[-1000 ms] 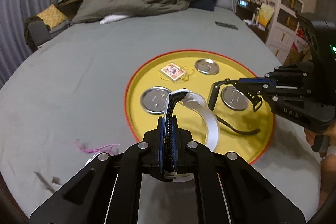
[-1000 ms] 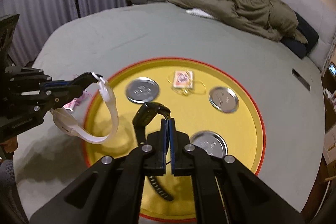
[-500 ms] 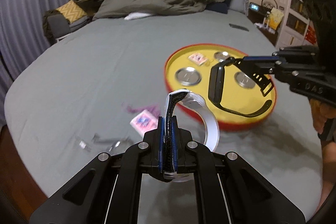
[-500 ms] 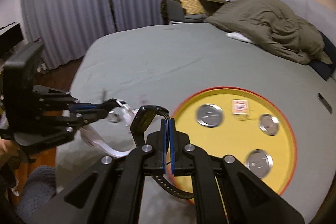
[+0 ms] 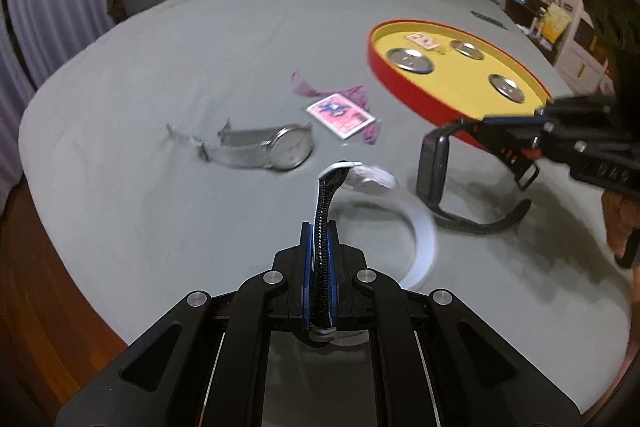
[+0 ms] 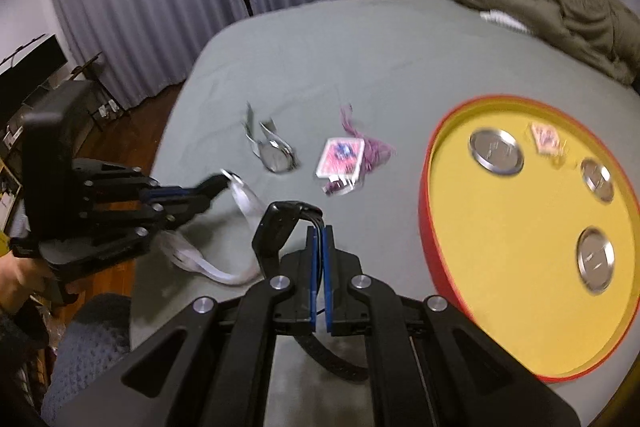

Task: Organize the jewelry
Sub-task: 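Carry the white band and black watch out of the tray over the bed with both tools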

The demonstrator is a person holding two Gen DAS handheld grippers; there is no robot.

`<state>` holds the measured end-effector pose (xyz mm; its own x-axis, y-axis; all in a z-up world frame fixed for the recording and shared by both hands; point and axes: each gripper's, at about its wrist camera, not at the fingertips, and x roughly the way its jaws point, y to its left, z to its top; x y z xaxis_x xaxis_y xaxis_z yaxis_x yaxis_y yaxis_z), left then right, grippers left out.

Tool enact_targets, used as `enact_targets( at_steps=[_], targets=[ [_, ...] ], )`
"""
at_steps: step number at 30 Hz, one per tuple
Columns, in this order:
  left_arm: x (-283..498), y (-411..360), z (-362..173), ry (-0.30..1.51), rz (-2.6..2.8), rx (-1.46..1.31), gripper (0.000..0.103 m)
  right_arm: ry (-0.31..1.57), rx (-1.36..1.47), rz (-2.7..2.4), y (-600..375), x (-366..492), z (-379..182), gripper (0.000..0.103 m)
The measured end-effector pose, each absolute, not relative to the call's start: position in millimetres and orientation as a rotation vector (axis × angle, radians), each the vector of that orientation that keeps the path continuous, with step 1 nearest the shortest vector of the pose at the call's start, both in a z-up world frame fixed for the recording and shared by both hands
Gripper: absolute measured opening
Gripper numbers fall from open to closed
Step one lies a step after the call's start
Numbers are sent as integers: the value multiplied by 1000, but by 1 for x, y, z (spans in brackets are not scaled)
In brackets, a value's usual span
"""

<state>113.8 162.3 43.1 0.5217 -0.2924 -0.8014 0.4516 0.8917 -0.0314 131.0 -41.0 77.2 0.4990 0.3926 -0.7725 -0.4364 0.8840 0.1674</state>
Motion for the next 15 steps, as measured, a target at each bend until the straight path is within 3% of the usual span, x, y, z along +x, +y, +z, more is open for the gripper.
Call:
enact_targets(
  at_steps=[11,14,15],
  targets=[
    [123,168,21,956,-434,162,7,1002,-17,442,-51,147,37,4],
    [123,171,20,951,-422,141,17,1002,-12,439,-53,146,35,18],
    [123,171,21,949,-418,143,29,1001,-8,441,-53,146,34,32]
  ],
)
